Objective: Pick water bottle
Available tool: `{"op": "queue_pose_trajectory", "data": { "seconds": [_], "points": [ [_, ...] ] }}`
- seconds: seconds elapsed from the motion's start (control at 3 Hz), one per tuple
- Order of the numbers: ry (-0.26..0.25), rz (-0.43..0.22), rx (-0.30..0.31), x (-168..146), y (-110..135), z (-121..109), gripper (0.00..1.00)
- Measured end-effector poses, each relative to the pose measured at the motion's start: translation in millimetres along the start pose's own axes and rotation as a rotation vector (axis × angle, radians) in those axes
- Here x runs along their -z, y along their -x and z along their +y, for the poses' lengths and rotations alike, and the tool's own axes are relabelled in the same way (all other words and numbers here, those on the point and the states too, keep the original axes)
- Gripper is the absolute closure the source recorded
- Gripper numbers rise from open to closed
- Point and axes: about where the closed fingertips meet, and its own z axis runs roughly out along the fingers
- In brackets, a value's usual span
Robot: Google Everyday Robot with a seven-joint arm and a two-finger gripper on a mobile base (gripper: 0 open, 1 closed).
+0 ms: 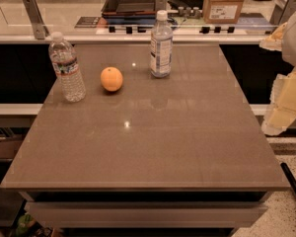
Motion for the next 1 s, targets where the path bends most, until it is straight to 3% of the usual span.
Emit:
{"op": "queue_pose_trajectory", "data": {
  "seconds": [0.33, 1.0],
  "points": [
    [0.0, 0.0, 0.0, 0.1, 0.0, 0.0, 0.0],
    [-0.034, -0.118, -0.026, -9.7, 36.2, -1.8, 0.0]
  ]
}}
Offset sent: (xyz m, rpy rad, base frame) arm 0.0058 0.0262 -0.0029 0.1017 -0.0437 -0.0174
